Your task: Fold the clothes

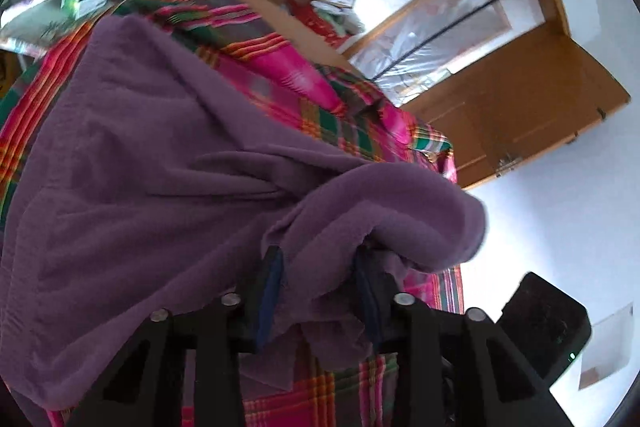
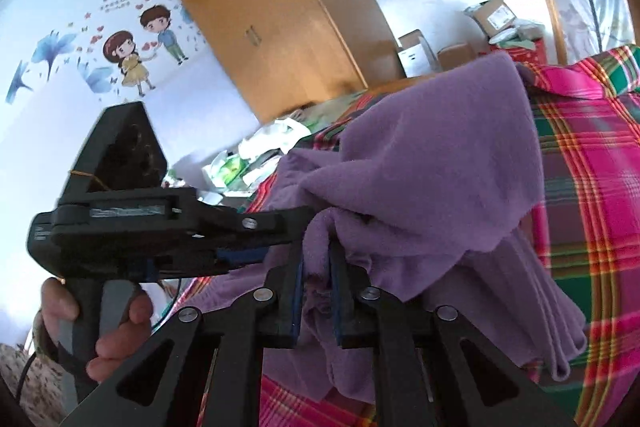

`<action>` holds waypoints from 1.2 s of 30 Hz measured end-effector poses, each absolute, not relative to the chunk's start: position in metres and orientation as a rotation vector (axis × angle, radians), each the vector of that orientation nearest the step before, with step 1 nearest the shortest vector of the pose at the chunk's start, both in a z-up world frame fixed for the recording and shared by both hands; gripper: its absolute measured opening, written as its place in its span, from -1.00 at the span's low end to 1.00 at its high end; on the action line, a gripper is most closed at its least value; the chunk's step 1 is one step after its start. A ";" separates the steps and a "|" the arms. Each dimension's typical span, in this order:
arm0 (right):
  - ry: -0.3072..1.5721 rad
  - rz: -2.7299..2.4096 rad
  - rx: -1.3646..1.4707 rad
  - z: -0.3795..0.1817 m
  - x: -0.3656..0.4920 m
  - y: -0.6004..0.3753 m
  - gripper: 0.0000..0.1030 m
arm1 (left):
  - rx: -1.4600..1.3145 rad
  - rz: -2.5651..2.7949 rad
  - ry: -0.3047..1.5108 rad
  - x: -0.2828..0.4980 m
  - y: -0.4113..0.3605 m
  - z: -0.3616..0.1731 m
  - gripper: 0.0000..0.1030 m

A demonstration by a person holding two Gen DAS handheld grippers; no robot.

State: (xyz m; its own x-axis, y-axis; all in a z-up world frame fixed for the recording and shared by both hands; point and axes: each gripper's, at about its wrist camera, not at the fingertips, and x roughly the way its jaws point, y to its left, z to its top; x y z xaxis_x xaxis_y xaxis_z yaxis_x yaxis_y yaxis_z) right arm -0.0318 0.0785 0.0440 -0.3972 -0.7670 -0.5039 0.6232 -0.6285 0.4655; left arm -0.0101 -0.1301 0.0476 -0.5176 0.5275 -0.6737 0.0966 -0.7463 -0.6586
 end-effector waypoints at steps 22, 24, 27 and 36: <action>-0.181 -2.311 1.125 0.014 -0.066 0.177 -0.36 | -1.449 2.313 -1.015 -0.026 -0.145 0.017 -0.58; -0.170 -2.282 1.131 0.008 -0.070 0.172 -0.18 | -1.452 2.311 -1.013 -0.027 -0.144 0.017 -0.58; -0.132 -2.277 1.135 0.002 -0.074 0.164 -0.08 | -1.456 2.307 -1.000 -0.027 -0.142 0.018 -0.58; -0.154 -2.327 1.075 0.017 -0.072 0.169 -0.82 | -1.351 2.281 -0.967 -0.027 -0.122 0.032 -0.75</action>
State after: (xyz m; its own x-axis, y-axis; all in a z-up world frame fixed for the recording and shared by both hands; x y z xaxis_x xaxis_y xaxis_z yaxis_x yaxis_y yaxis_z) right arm -0.0722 0.1690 0.0171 -0.5175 -0.5382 -0.6653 0.4457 -0.8332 0.3273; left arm -0.0265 -0.1223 0.0325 -0.5026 0.5740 -0.6465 0.0654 -0.7204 -0.6905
